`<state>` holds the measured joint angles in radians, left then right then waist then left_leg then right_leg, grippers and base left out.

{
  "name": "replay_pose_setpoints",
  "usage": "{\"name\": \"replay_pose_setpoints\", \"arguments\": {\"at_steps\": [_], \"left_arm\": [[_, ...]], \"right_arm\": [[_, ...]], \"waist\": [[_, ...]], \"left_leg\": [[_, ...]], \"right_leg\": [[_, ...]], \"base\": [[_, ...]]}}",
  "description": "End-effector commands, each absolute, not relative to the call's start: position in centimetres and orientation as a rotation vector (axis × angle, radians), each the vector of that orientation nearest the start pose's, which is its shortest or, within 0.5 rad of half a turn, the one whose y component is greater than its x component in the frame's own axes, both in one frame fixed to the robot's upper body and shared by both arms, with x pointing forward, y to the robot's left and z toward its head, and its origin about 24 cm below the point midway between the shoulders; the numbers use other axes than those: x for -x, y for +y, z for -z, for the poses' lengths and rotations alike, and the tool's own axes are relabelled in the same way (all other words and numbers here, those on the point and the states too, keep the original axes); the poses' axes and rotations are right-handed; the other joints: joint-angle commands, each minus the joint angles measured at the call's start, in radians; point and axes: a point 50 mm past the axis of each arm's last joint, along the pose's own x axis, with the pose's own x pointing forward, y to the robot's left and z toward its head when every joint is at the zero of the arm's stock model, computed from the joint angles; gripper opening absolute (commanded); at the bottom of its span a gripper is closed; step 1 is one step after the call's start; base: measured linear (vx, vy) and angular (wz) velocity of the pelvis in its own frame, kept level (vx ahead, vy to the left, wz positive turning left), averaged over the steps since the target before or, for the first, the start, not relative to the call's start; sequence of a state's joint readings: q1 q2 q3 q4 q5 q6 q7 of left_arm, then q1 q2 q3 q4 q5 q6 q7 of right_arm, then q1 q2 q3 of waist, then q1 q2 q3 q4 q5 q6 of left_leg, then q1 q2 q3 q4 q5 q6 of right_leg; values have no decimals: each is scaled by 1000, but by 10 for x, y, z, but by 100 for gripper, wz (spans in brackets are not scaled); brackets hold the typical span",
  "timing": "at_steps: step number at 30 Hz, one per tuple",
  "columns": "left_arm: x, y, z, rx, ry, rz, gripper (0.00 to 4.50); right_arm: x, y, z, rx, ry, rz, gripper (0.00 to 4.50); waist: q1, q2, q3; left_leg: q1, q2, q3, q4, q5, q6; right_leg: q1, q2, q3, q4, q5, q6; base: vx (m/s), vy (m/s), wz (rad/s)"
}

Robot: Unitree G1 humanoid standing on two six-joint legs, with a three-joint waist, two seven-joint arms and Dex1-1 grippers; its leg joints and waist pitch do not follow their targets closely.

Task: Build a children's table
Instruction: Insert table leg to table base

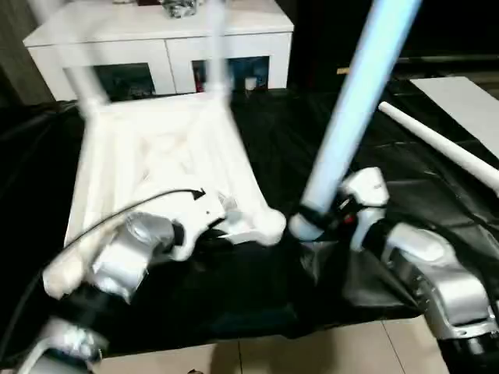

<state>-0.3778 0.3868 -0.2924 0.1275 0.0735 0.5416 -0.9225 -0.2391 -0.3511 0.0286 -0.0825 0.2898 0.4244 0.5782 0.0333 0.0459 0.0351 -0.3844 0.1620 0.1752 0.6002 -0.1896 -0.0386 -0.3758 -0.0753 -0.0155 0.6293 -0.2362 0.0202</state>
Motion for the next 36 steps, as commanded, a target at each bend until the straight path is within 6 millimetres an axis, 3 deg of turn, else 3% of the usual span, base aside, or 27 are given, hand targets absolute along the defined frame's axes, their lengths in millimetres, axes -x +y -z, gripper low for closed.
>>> {"name": "replay_pose_setpoints", "arguments": {"at_steps": [1, 6, 8, 9, 12, 15, 18, 21, 28, 36], "left_arm": [[-277, 127, -36, -362, 614, 1005, 12], [-273, 110, -41, -390, 497, 1060, 4], [-273, 108, -42, -398, 488, 1051, 4], [-274, 107, -42, -424, 474, 1055, 4], [-276, 105, -44, -457, 433, 1038, 4], [-278, 104, -46, -416, 419, 1026, 59], [-281, 108, -46, -433, 424, 1010, 78], [-283, 112, -46, -434, 419, 1023, 78], [-286, 121, -43, -455, 468, 1055, 78], [-291, 131, -41, -467, 482, 1047, 78]], "right_arm": [[-292, -169, -97, -27, 153, -604, 187], [-294, -169, -99, -102, 169, -621, 187], [-293, -169, -99, -100, 177, -631, 187], [-293, -168, -98, -92, 183, -642, 187], [-292, -166, -97, -89, 196, -663, 187], [-291, -163, -98, -92, 200, -690, 187], [-289, -160, -97, -90, 210, -727, 187], [-290, -158, -98, -90, 210, -741, 187], [-295, -155, -102, -87, 199, -761, 187], [-298, -155, -104, -79, 196, -789, 187]], "waist": [[8, -11, -53], [13, -11, -50], [13, -9, -51], [14, -15, -51], [19, -13, -50], [24, -13, -50], [29, -11, -51], [29, -16, -52], [26, -14, -49], [25, -18, -50]], "left_leg": [[16, 56, -22, -68, -115, 76], [15, 56, -23, -71, -140, 69], [16, 57, -22, -70, -140, 64], [15, 57, -21, -71, -138, 65], [16, 57, -22, -72, -138, 63], [17, 57, -20, -72, -141, 54], [17, 58, -21, -72, -147, 45], [15, 56, -21, -71, -132, 50], [17, 57, -20, -73, -151, 38], [16, 56, -19, -72, -138, 38]], "right_leg": [[37, -58, 28, -71, 56, -283], [36, -58, 27, -76, -9, -266], [35, -58, 28, -76, 0, -261], [35, -58, 28, -76, 0, -257], [33, -58, 28, -78, -15, -244], [31, -59, 29, -78, -19, -242], [30, -58, 29, -78, -21, -240], [31, -58, 29, -75, 11, -236], [27, -58, 29, -76, -32, -237], [30, -59, 29, -73, -1, -244]], "base": [[0, 0, 0], [0, 0, 0], [0, 0, 0], [0, 0, 0], [0, 0, 0], [0, 0, 0], [0, 0, 0], [0, 0, 0], [0, 0, 0], [0, 0, 0]]}}
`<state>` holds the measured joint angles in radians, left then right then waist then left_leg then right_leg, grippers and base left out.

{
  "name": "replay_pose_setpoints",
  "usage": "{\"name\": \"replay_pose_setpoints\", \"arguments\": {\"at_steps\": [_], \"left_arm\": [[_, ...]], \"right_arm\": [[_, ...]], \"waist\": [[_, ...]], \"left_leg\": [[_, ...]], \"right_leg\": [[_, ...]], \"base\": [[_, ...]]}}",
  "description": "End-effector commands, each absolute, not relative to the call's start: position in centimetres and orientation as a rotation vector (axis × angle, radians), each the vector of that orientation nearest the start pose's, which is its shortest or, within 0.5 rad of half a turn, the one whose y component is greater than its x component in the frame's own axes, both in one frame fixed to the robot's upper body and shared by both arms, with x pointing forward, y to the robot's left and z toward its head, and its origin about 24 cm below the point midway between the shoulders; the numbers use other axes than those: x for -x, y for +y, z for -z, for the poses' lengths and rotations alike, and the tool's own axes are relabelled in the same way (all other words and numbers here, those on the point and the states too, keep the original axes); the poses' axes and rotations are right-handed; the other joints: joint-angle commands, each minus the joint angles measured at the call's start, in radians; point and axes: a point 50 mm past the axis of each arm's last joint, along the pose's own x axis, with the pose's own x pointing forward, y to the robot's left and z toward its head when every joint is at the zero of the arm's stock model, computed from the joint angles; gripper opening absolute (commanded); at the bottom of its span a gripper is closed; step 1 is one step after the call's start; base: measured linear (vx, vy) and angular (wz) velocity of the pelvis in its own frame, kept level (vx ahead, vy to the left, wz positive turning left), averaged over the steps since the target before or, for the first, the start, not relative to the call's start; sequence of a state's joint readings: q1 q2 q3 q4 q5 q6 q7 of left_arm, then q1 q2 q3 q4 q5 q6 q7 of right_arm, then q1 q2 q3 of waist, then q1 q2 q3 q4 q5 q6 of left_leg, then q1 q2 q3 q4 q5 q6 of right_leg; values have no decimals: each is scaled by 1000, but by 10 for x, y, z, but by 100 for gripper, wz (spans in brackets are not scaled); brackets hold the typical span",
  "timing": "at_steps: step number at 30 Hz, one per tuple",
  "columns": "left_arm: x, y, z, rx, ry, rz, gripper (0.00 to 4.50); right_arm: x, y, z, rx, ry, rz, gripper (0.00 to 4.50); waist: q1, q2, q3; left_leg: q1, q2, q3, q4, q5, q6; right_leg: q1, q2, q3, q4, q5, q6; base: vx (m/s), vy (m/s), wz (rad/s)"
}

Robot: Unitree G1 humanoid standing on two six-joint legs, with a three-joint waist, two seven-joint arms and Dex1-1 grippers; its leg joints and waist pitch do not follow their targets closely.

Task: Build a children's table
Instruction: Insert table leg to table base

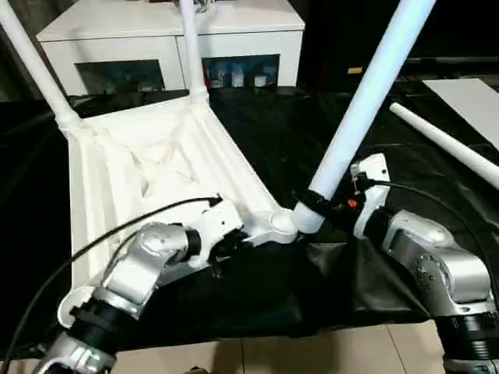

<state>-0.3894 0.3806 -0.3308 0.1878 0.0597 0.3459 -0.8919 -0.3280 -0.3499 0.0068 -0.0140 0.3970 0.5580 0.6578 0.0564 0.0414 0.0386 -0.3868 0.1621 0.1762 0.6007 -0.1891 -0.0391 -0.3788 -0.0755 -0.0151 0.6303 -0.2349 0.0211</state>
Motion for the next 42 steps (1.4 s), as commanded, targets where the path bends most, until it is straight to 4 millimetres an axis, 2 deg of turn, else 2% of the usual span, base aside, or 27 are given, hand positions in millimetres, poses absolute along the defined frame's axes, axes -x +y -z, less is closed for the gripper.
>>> {"name": "replay_pose_setpoints", "arguments": {"at_steps": [1, 2, 5, 11, 15, 16, 20, 23, 26, 27, 29, 30, 32, 34, 37, 41, 42], "left_arm": [[-292, 132, -41, -468, 483, 1044, 78], [-293, 134, -43, -470, 481, 1042, 78], [-296, 138, -46, -470, 474, 1036, 78], [-289, 142, -37, -502, 543, 1075, 78], [-285, 145, -35, -507, 580, 1089, 33], [-284, 145, -36, -501, 582, 1090, 33], [-286, 145, -38, -489, 578, 1080, 2], [-286, 141, -43, -495, 549, 1098, 2], [-282, 132, -48, -487, 508, 1144, 2], [-272, 118, -53, -472, 464, 1236, 2], [-268, 112, -55, -458, 456, 1261, 2], [-264, 104, -58, -441, 446, 1277, 2], [-262, 99, -58, -441, 445, 1284, 2], [-258, 92, -56, -436, 456, 1295, 2], [-257, 92, -49, -448, 481, 1272, 2], [-267, 99, -42, -486, 502, 1173, 1], [-269, 101, -41, -495, 508, 1158, 1]], "right_arm": [[-299, -154, -104, -78, 198, -798, 187], [-300, -153, -104, -74, 202, -806, 187], [-302, -152, -103, -63, 208, -829, 187], [-308, -151, -106, -64, 202, -837, 187], [-311, -149, -108, -62, 197, -848, 187], [-312, -149, -108, -63, 196, -853, 187], [-313, -146, -108, -70, 198, -864, 187], [-314, -144, -106, -86, 207, -871, 187], [-313, -144, -103, -97, 224, -884, 187], [-310, -146, -98, -87, 255, -901, 187], [-308, -147, -97, -82, 268, -905, 187], [-307, -149, -95, -76, 286, -907, 187], [-306, -149, -95, -78, 293, -913, 187], [-303, -149, -95, -90, 307, -931, 187], [-303, -150, -91, -76, 331, -936, 187], [-303, -149, -89, -91, 356, -953, 187], [-303, -149, -89, -83, 365, -960, 187]], "waist": [[2, -13, -54], [1, -16, -54], [2, -16, -53], [-4, -19, -54], [-7, -19, -53], [-7, -22, -53], [-7, -19, -53], [-5, -17, -52], [-1, -16, -52], [1, -15, -54], [5, -16, -58], [10, -18, -61], [19, -17, -62], [29, -21, -59], [30, -23, -56], [27, -25, -49], [26, -26, -48]], "left_leg": [[19, 56, -20, -72, -135, 41], [18, 56, -19, -72, -136, 43], [20, 57, -19, -72, -150, 38], [17, 56, -19, -71, -124, 47], [18, 57, -18, -71, -120, 52], [19, 57, -17, -70, -121, 53], [20, 57, -17, -69, -117, 55], [22, 57, -17, -71, -139, 47], [22, 59, -17, -72, -140, 41], [21, 59, -18, -71, -126, 41], [20, 61, -18, -68, -86, 54], [24, 61, -15, -64, -52, 67], [22, 59, -13, -59, -22, 86], [21, 60, -12, -60, -45, 91], [20, 60, -13, -64, -74, 78], [23, 61, -13, -72, -143, 45], [26, 61, -15, -75, -171, 28]], "right_leg": [[33, -59, 29, -74, 1, -247], [32, -59, 29, -74, -4, -247], [31, -61, 29, -76, -41, -251], [34, -60, 28, -70, 2, -258], [33, -60, 28, -69, 7, -267], [33, -59, 28, -70, 7, -271], [33, -60, 28, -69, 8, -277], [31, -59, 28, -73, -25, -277], [30, -59, 28, -71, -19, -273], [32, -59, 28, -68, 6, -272], [35, -59, 27, -61, 73, -276], [33, -57, 27, -57, 126, -284], [32, -55, 26, -54, 164, -292], [32, -58, 27, -57, 127, -286], [32, -59, 27, -63, 68, -275], [28, -60, 29, -77, -57, -252], [27, -60, 29, -80, -107, -237]], "base": [[0, 0, 0], [0, 0, 0], [0, 0, 0], [0, 0, 0], [0, 0, 0], [0, 0, 0], [0, 0, 0], [0, 0, 0], [0, 0, 0], [0, 0, 0], [0, 0, 0], [0, 0, 0], [0, 0, 0], [0, 0, 0], [0, 0, 0], [0, 0, 0], [0, 0, 0]]}}
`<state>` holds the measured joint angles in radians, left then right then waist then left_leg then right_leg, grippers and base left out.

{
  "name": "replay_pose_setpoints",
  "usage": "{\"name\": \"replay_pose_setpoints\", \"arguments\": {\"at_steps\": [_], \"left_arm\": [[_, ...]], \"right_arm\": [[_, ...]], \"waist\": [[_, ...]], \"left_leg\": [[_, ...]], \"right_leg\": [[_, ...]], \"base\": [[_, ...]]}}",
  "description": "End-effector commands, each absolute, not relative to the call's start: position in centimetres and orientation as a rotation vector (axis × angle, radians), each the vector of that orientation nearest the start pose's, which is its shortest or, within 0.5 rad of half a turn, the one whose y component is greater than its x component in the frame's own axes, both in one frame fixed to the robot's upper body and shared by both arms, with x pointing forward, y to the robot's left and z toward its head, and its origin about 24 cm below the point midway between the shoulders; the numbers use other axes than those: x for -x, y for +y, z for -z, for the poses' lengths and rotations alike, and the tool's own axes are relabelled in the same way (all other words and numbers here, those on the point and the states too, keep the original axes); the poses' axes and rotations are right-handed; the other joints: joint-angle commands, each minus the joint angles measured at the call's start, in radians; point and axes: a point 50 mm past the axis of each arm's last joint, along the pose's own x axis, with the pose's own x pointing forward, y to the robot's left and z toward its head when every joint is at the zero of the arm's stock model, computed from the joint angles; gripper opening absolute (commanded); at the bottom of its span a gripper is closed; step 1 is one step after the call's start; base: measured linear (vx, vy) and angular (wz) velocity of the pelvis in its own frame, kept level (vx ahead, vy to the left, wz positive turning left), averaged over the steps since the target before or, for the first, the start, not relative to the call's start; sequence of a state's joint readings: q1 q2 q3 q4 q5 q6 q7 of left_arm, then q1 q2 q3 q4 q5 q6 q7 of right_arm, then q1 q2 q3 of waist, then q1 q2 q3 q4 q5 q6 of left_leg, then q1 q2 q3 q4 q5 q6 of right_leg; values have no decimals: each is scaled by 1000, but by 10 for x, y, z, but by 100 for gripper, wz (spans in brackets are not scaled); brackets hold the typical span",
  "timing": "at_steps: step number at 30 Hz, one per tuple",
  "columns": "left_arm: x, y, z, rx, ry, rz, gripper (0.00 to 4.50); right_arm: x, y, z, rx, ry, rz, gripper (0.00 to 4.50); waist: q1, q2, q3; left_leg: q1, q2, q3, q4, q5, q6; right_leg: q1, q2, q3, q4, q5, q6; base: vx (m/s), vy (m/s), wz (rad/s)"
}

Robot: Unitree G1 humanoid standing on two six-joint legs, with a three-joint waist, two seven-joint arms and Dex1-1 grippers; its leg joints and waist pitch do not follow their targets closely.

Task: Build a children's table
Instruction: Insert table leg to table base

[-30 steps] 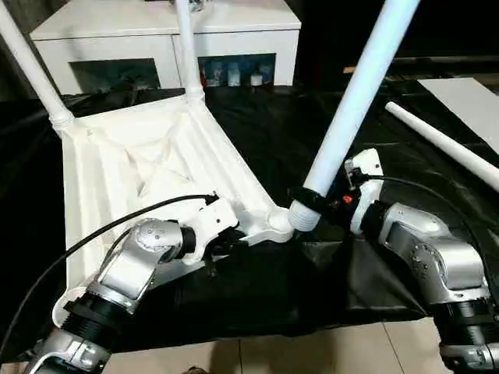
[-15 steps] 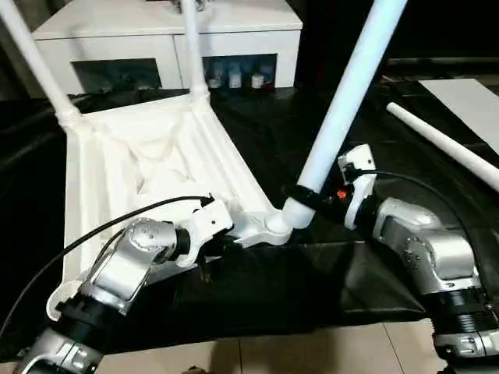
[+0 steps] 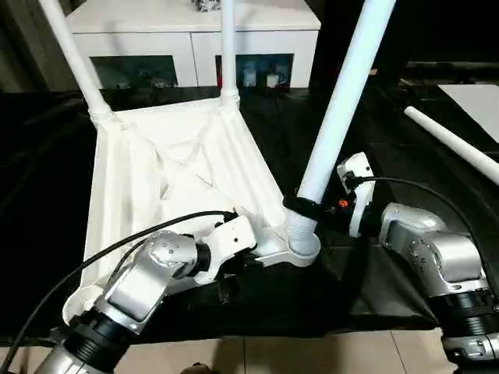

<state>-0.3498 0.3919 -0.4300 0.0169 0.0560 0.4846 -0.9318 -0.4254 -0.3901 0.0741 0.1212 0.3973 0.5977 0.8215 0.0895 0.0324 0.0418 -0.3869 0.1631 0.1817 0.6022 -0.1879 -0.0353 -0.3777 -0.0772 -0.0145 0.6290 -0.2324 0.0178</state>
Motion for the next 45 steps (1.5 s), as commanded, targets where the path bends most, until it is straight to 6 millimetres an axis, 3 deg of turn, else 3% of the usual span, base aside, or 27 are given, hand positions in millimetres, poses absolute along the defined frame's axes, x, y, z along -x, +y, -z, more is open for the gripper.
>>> {"name": "replay_pose_setpoints", "arguments": {"at_steps": [1, 4, 8, 9, 11, 12, 20, 26, 33, 35, 39, 45], "left_arm": [[-270, 102, -41, -499, 511, 1153, 0], [-275, 105, -41, -509, 514, 1135, 0], [-277, 107, -42, -517, 516, 1139, 0], [-277, 107, -43, -521, 514, 1146, 0], [-276, 107, -44, -521, 507, 1167, 0], [-276, 107, -44, -525, 503, 1175, 0], [-274, 106, -46, -531, 500, 1218, 0], [-275, 108, -47, -534, 492, 1207, 0], [-281, 114, -50, -522, 477, 1161, 0], [-282, 116, -51, -522, 476, 1153, 0], [-287, 119, -53, -519, 468, 1125, 0], [-291, 121, -55, -535, 468, 1122, 0]], "right_arm": [[-303, -149, -88, -83, 373, -963, 187], [-302, -149, -88, -71, 393, -976, 186], [-298, -150, -89, -74, 399, -1001, 186], [-298, -151, -89, -66, 400, -999, 186], [-298, -154, -88, -67, 404, -987, 186], [-298, -154, -87, -70, 406, -984, 186], [-306, -152, -75, -136, 415, -948, 186], [-303, -152, -52, -224, 460, -928, 186], [-287, -159, -42, -311, 347, -876, 186], [-286, -161, -42, -322, 320, -850, 186], [-277, -163, -35, -265, 254, -784, 186], [-266, -158, -30, -105, 277, -831, 186]], "waist": [[-7, -17, -51], [-9, -15, -48], [-10, -15, -47], [-10, -9, -48], [-12, -13, -49], [-11, -9, -49], [-11, -9, -55], [-15, -12, -49], [-13, -13, -51], [-11, -8, -51], [-12, -2, -46], [-17, 0, -42]], "left_leg": [[26, 60, -20, -76, -172, 24], [27, 60, -23, -83, -222, -3], [26, 60, -24, -84, -230, -7], [26, 59, -25, -84, -237, -11], [25, 59, -24, -84, -236, -13], [25, 59, -25, -84, -236, -13], [21, 57, -21, -78, -178, 7], [25, 61, -23, -86, -253, -15], [25, 62, -23, -88, -250, -12], [24, 61, -24, -89, -249, -9], [28, 61, -27, -96, -326, -34], [28, 62, -32, -103, -382, -52]], "right_leg": [[26, -58, 29, -79, -109, -234], [23, -61, 31, -86, -187, -212], [21, -61, 31, -89, -205, -203], [19, -62, 32, -90, -217, -200], [20, -61, 32, -90, -212, -199], [18, -61, 32, -90, -208, -199], [22, -58, 28, -78, -81, -239], [18, -60, 29, -87, -186, -229], [17, -60, 31, -88, -163, -214], [17, -61, 30, -88, -160, -214], [9, -63, 32, -100, -274, -188], [3, -60, 33, -107, -341, -158]], "base": [[0, 0, 0], [0, 0, 0], [0, 0, 0], [0, 0, 0], [0, 0, 0], [0, 0, 0], [0, 0, 0], [0, 0, 0], [0, 0, 0], [0, 0, 0], [0, 0, 0], [0, 0, 0]]}}
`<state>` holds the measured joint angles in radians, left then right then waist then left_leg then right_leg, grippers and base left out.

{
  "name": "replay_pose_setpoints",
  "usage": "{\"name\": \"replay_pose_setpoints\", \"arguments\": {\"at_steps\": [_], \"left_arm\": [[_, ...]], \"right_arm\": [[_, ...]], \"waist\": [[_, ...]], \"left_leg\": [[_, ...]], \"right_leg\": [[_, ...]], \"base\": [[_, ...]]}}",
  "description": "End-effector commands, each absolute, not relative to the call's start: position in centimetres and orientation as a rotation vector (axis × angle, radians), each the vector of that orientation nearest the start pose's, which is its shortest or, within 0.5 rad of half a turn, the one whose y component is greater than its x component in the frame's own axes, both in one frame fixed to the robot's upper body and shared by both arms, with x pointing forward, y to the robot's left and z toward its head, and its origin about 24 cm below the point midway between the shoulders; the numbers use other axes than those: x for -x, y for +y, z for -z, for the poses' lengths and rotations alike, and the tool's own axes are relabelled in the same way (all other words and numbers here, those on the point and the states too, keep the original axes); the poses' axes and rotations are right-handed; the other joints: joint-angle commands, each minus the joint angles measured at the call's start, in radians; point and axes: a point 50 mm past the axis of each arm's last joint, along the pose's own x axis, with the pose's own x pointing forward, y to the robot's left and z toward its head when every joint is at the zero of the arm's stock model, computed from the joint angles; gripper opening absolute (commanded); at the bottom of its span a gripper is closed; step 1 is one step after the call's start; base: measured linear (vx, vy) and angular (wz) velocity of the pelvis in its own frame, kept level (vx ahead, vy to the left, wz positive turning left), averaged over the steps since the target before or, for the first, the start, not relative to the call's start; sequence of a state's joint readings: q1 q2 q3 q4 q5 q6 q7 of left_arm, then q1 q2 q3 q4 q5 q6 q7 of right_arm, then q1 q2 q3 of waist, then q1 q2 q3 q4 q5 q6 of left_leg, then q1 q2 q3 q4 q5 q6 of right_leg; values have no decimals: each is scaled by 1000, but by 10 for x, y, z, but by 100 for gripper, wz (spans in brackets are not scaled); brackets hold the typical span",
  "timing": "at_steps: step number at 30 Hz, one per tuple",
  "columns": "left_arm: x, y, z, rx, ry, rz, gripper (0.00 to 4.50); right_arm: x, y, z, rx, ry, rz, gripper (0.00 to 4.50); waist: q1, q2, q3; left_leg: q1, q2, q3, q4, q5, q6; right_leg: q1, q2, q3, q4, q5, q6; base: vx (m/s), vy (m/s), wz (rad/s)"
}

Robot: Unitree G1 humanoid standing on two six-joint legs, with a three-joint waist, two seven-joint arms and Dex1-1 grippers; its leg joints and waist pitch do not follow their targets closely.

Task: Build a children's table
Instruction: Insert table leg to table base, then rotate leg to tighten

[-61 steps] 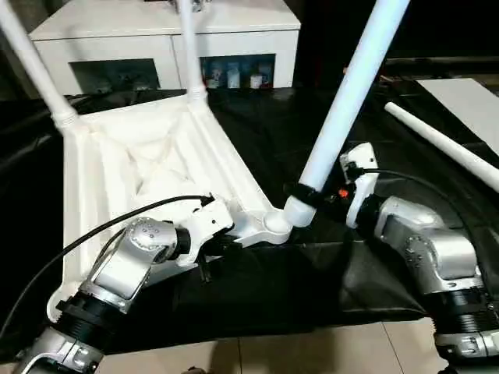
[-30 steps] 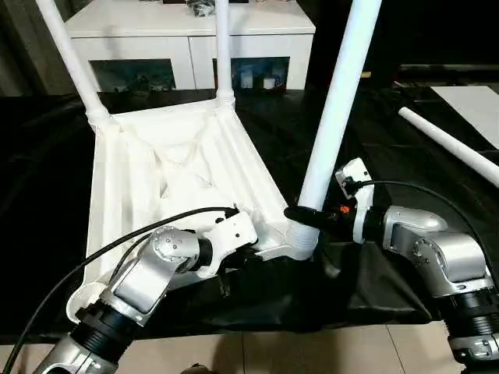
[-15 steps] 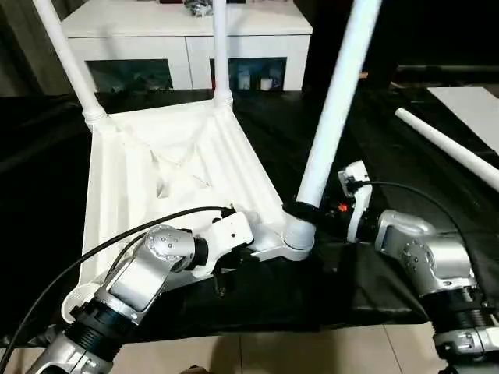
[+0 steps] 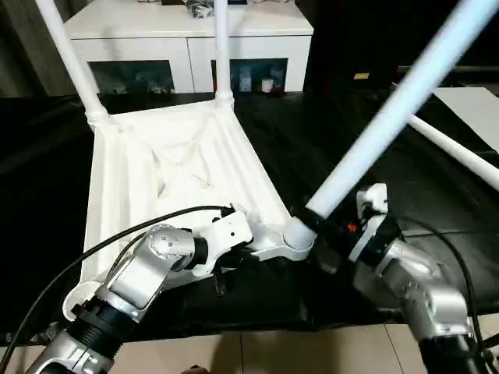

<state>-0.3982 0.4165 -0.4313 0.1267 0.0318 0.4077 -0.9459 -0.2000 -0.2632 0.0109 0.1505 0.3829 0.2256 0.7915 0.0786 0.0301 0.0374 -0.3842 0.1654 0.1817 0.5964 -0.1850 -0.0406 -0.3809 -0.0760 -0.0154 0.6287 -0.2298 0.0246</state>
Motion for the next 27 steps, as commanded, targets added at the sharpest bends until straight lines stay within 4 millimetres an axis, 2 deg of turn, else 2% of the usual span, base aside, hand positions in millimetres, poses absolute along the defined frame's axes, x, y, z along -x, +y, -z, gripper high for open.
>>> {"name": "replay_pose_setpoints", "arguments": {"at_steps": [1, 3, 4, 6, 7, 11, 19, 24, 27], "left_arm": [[-291, 122, -56, -541, 468, 1123, 0], [-291, 123, -56, -543, 468, 1125, 0], [-292, 123, -56, -542, 468, 1125, 0], [-292, 123, -56, -542, 468, 1127, 0], [-291, 123, -56, -544, 469, 1129, 0], [-290, 123, -55, -550, 473, 1139, 0], [-288, 125, -54, -561, 488, 1157, 0], [-287, 126, -54, -560, 493, 1161, 0], [-286, 128, -53, -560, 499, 1157, 0]], "right_arm": [[-265, -157, -30, -80, 292, -850, 186], [-266, -156, -30, 2, 327, -884, 186], [-266, -157, -30, 18, 335, -891, 186], [-268, -156, -31, 38, 362, -915, 186], [-270, -156, -32, 53, 378, -931, 186], [-276, -154, -34, 90, 454, -995, 186], [-288, -155, -38, 39, 561, -1073, 186], [-297, -161, -29, 36, 594, -977, 186], [-298, -164, -18, 57, 604, -900, 186]], "waist": [[-7, 0, -37], [-7, 1, -37], [-9, -4, -37], [-10, -3, -37], [-11, -9, -37], [-15, -7, -36], [-18, -10, -38], [-23, -9, -37], [-28, -6, -33]], "left_leg": [[27, 60, -32, -98, -391, -48], [27, 60, -31, -97, -385, -46], [23, 59, -31, -97, -377, -44], [26, 59, -30, -95, -376, -36], [24, 60, -30, -95, -372, -32], [24, 60, -30, -94, -369, -29], [21, 60, -29, -92, -338, -21], [23, 61, -31, -94, -370, -35], [25, 59, -34, -96, -424, -54]], "right_leg": [[6, -60, 34, -108, -342, -162], [6, -61, 35, -108, -332, -164], [9, -60, 34, -106, -322, -166], [7, -63, 36, -107, -327, -173], [8, -62, 36, -108, -328, -173], [6, -62, 36, -106, -331, -179], [11, -63, 34, -100, -280, -202], [9, -63, 34, -102, -309, -203], [2, -65, 33, -108, -370, -193]], "base": [[0, 0, 0], [0, 0, 0], [0, 0, 0], [0, 0, 0], [0, 0, 0], [0, 0, 0], [0, 0, 0], [0, 0, 0], [0, 0, 0]]}}
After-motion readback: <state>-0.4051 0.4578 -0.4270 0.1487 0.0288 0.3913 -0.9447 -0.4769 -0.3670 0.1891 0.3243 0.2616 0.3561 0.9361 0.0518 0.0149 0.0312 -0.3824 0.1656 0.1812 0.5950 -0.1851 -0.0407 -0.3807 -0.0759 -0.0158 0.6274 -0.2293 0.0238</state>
